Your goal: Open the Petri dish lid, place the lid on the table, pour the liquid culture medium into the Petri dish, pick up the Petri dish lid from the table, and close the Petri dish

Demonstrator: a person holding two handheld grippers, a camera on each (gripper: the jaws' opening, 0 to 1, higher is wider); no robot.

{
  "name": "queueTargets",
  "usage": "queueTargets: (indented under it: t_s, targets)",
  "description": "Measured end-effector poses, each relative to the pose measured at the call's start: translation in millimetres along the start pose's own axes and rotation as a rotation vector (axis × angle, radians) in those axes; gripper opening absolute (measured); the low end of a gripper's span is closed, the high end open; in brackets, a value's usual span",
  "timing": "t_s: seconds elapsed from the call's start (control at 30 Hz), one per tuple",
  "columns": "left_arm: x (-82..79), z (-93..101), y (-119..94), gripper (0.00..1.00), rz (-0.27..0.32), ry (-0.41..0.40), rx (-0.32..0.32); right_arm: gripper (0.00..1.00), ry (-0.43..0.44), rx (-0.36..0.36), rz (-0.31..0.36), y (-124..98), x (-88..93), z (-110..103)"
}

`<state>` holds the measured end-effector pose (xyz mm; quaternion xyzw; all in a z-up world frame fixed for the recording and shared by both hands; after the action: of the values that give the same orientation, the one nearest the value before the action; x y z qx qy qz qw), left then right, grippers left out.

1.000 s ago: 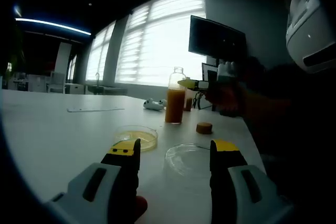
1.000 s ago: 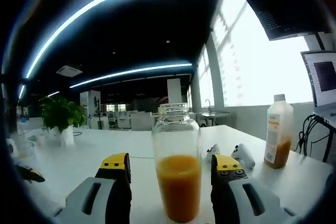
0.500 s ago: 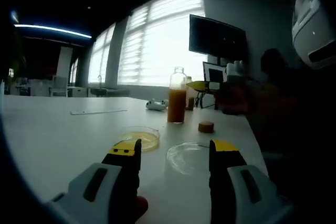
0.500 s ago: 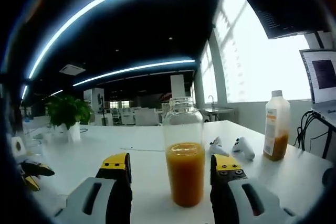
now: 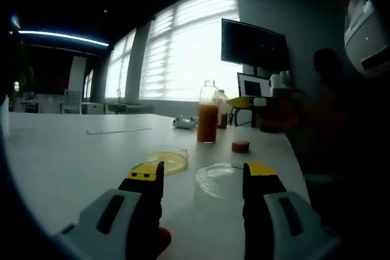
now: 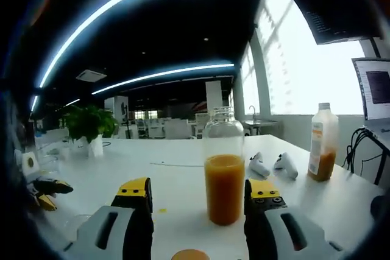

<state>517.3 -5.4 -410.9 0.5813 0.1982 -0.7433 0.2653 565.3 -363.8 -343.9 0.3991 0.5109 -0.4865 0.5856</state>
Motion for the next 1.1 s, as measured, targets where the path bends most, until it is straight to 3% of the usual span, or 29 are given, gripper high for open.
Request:
queueTargets:
  t_s: [0.3, 0.47, 0.77, 1.1]
  targets:
    - [0.1, 0.6, 0.6, 0.43, 0.002, 0.013, 0.000, 0.55, -0.017, -0.038, -0.051, -10.6, 11.2, -5.8]
    - [-0.3, 0.6, 0.7, 0.43, 0.005, 0.011, 0.006, 0.55, 0.020, -0.077, -0.055, -13.0, 13.7, -6.3]
    - [-0.6, -0.1, 1.4, 0.43, 0.007, 0.002, 0.013, 0.52, -0.073, -0.123, -0.143, -17.8, 27.7, -13.2]
    - [-0.4, -1.2, 2.0, 0.43, 0.006, 0.005, 0.012, 0.51, -0.079, -0.172, -0.218, -17.9, 40.7, -16.3]
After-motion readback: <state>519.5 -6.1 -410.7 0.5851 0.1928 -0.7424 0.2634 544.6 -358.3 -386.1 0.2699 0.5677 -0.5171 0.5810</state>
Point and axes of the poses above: the point that each gripper's makers call its tool centre point, and the gripper's own axes: y roughly forward along the fingers, z roughly to its right, x roughly out of its underside, the point moved 9 cm from there along -y, roughly backward along the fingers, and after that the axes turned 12 degrees about -y, right-handed, at the moved point
